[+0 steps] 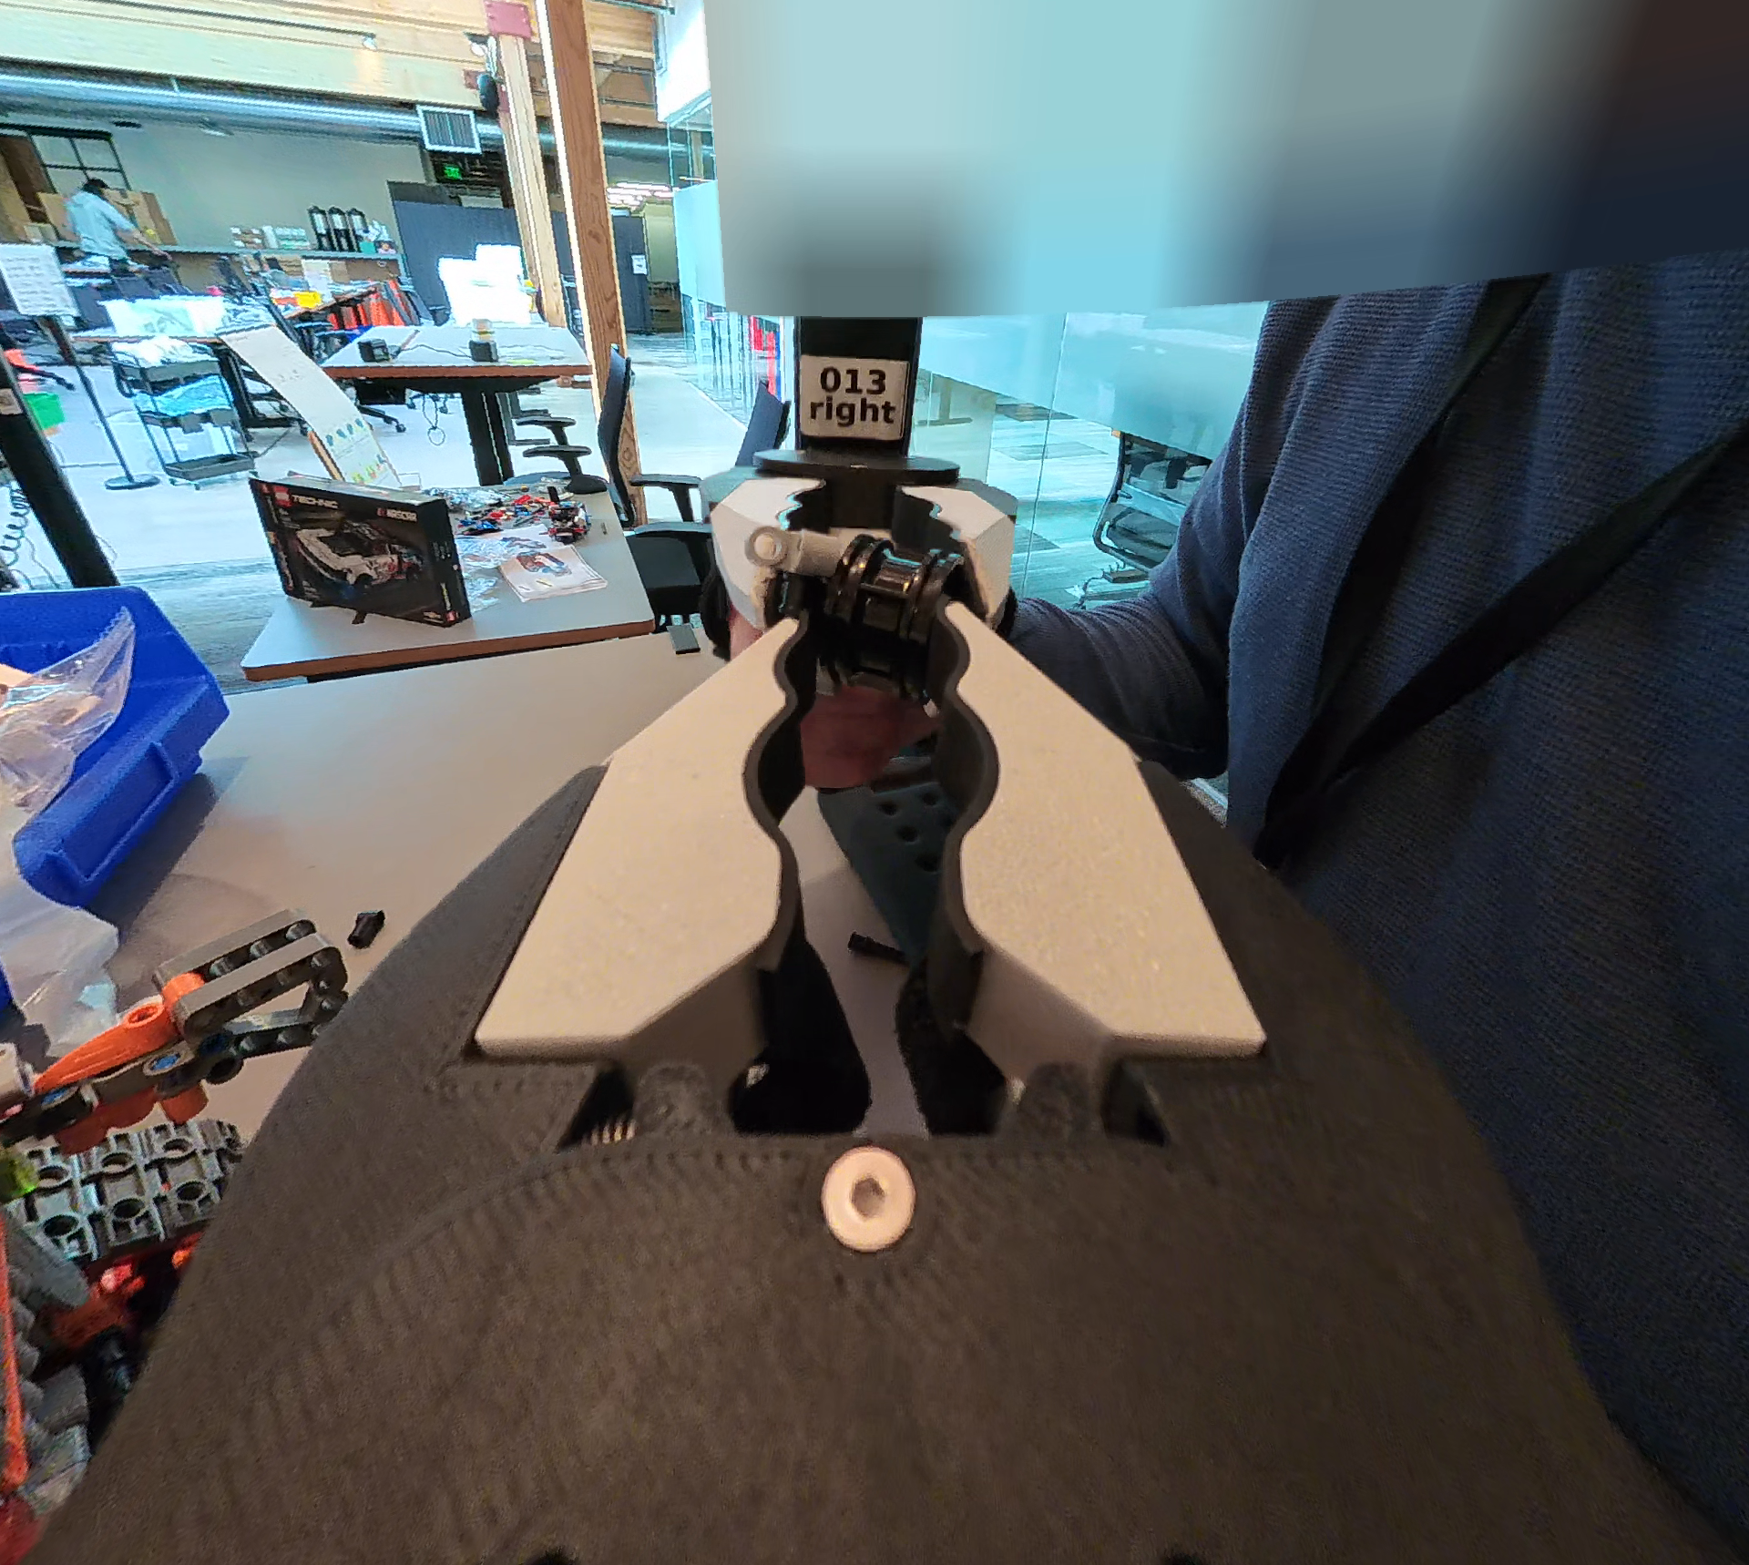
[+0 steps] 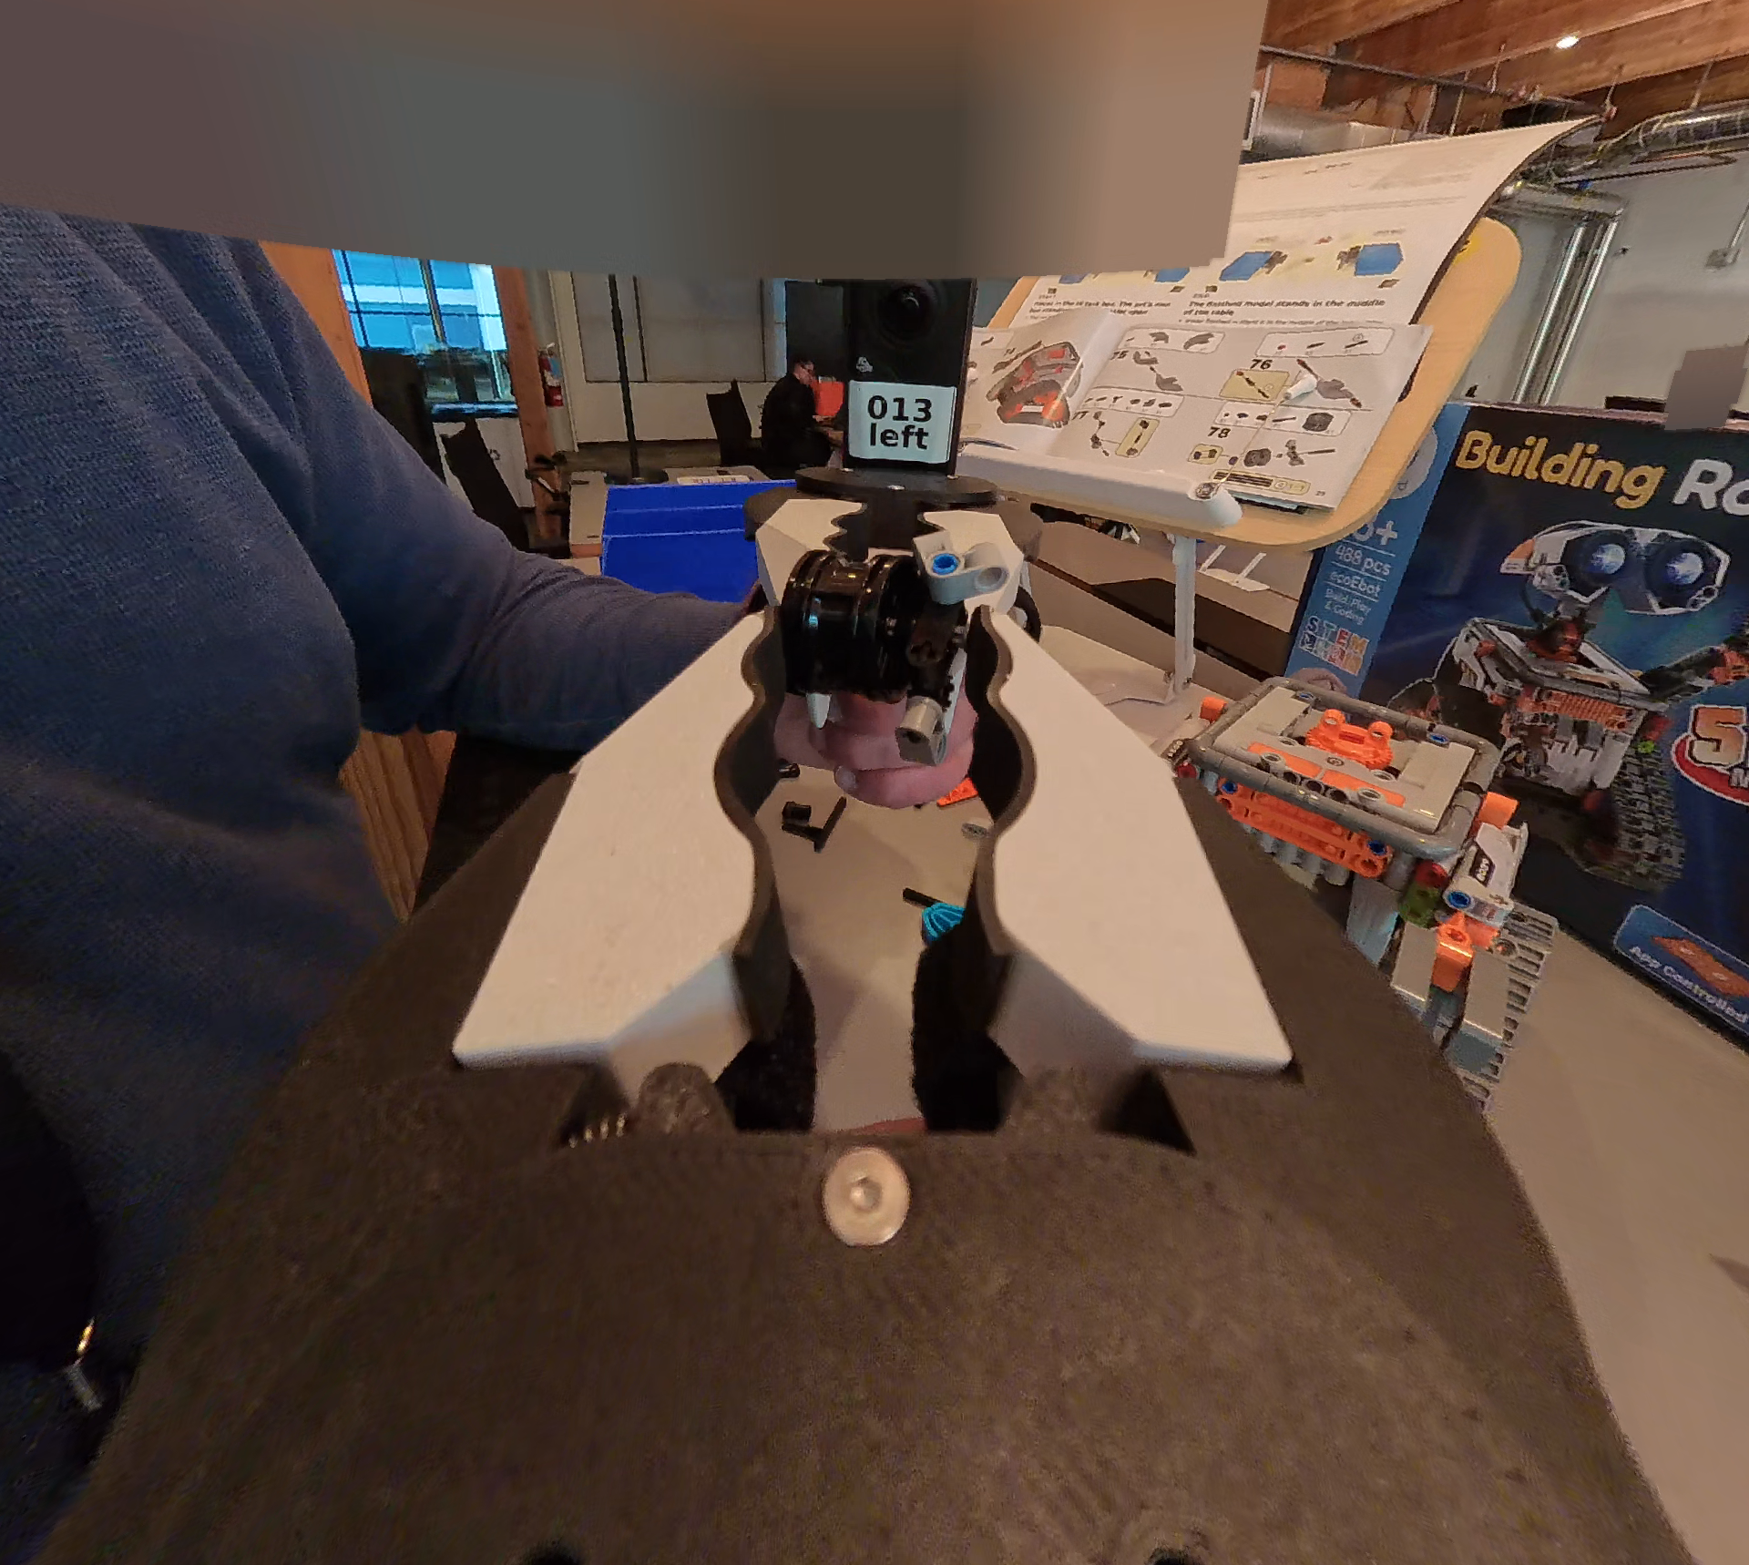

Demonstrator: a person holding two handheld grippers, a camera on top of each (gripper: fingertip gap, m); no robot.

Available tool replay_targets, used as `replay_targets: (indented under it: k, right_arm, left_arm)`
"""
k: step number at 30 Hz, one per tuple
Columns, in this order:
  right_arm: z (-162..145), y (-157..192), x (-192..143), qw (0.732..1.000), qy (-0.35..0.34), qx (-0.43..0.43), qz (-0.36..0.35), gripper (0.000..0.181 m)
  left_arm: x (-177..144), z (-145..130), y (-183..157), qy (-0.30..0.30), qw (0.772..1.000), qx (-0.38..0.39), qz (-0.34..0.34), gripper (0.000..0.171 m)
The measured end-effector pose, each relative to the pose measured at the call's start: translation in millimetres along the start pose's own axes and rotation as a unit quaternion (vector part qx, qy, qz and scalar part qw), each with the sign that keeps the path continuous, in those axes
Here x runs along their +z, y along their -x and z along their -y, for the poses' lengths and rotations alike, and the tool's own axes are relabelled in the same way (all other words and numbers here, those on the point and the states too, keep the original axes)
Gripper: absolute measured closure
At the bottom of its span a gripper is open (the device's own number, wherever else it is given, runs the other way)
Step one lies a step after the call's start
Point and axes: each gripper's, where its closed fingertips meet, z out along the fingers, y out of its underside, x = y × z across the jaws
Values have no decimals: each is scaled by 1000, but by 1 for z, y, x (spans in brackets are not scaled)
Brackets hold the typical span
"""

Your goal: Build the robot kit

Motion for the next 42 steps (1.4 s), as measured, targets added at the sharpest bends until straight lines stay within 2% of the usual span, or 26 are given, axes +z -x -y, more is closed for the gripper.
replay_targets:
  k: [12, 19, 26, 37, 42]
  right_arm:
    - [-1, -5, -3, 998, 25, -17, -46, 144]
    - [-4, -4, -6, 997, 44, -37, -45, 147]
    - [-12, -2, -8, 988, 109, -98, -46, 148]
    - [-12, -5, -8, 988, 104, -99, -51, 145]
    - [-19, -3, -10, 982, 137, -120, -42, 146]
  left_arm:
    - [1, 0, 5, 5, 998, 47, 39, 152]
    - [2, -1, 4, 16, 998, 47, 37, 152]
    - [2, -7, 3, 38, 998, 42, 29, 152]
    - [3, -10, 5, 48, 997, 41, 33, 152]
    - [4, -16, 4, 62, 997, 42, 26, 153]
